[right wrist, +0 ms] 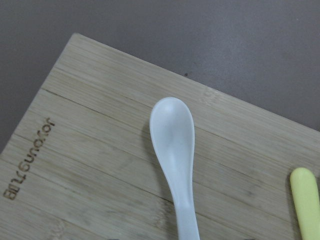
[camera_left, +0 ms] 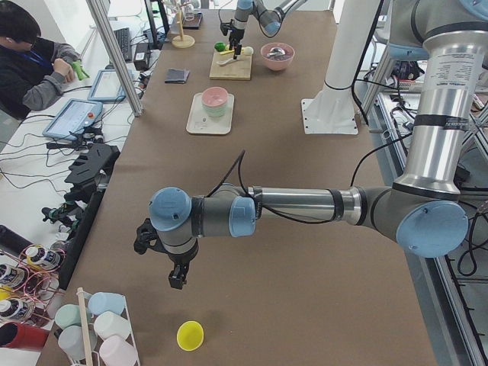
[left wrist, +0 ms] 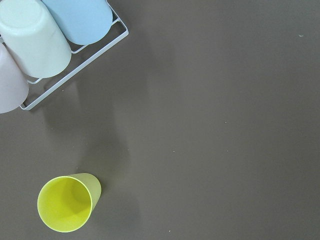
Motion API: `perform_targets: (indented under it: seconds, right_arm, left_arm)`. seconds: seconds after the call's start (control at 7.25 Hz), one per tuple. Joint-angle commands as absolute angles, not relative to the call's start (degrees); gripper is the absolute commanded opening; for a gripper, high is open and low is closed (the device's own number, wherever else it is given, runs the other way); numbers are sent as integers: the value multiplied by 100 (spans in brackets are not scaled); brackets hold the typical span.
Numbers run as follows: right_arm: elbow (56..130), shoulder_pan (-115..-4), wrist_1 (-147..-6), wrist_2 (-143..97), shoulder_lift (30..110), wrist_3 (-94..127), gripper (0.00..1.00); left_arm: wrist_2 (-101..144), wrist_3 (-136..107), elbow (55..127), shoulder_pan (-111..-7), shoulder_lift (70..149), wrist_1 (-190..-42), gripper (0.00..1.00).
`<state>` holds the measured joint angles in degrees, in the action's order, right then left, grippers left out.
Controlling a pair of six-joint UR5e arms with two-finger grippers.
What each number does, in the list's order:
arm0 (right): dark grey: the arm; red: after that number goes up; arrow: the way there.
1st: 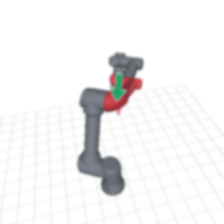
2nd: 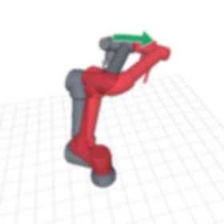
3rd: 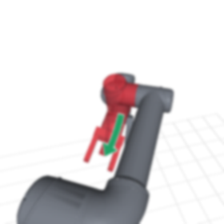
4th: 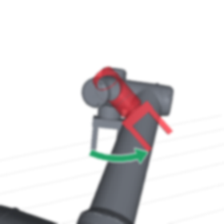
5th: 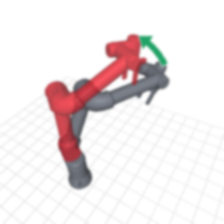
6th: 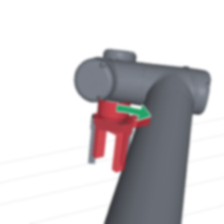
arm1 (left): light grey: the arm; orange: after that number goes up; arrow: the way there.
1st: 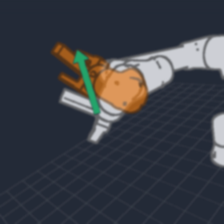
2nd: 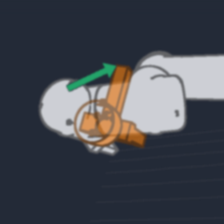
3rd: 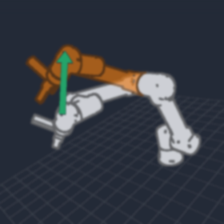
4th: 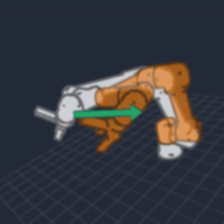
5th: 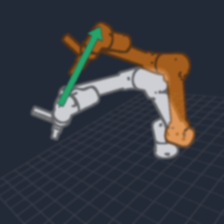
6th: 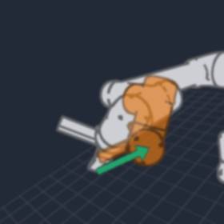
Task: Stack pink bowl on green and place spoon
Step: 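Lower the right gripper onto the white spoon handle and grasp it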
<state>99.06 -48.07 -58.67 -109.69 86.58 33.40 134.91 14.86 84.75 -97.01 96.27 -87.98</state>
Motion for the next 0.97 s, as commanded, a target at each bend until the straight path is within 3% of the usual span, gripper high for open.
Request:
perform_targets:
  seconds: [0.0,0.41,0.83]
  right_arm:
    - [9730,-4799,-5801,-10977,8657,3007,54]
    - [9686,-4790,-5801,-11013,8622,3015,38]
    - [9633,-4790,-5801,-11039,8622,3023,38]
  left_arm:
    - [13491,1485,8473,-9703,9606,-8815,99]
    - [13483,1485,8464,-9694,9598,-8815,99]
    - [13482,1485,8464,-9694,9598,-8815,99]
